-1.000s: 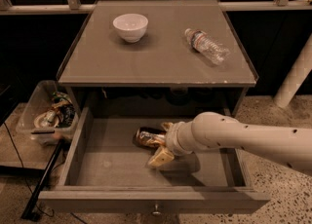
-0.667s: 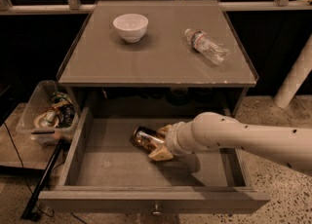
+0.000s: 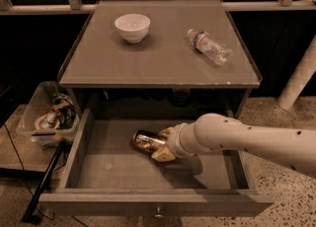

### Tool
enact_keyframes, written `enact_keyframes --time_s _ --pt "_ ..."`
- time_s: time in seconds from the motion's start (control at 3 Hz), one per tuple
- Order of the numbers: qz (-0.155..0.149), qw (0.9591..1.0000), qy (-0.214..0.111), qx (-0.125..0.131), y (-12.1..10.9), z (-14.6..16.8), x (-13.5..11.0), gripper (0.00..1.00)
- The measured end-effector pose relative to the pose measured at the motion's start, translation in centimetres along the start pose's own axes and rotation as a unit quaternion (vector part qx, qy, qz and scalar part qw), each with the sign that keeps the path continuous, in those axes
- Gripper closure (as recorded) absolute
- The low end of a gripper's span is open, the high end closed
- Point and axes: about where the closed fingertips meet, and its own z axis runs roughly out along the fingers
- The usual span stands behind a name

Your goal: Pick orange can from top drawer and place on counter

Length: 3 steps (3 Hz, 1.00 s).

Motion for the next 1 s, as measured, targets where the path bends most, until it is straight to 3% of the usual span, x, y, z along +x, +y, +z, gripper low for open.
enact_keyframes --time_s 0.33,1.0 --pt "-0.008 0.9999 0.007 0.002 0.4 -2.1 0.2 1.00" --pt "-0.021 0.9993 -0.024 0.019 -0.4 -9.3 -0.9 1.00"
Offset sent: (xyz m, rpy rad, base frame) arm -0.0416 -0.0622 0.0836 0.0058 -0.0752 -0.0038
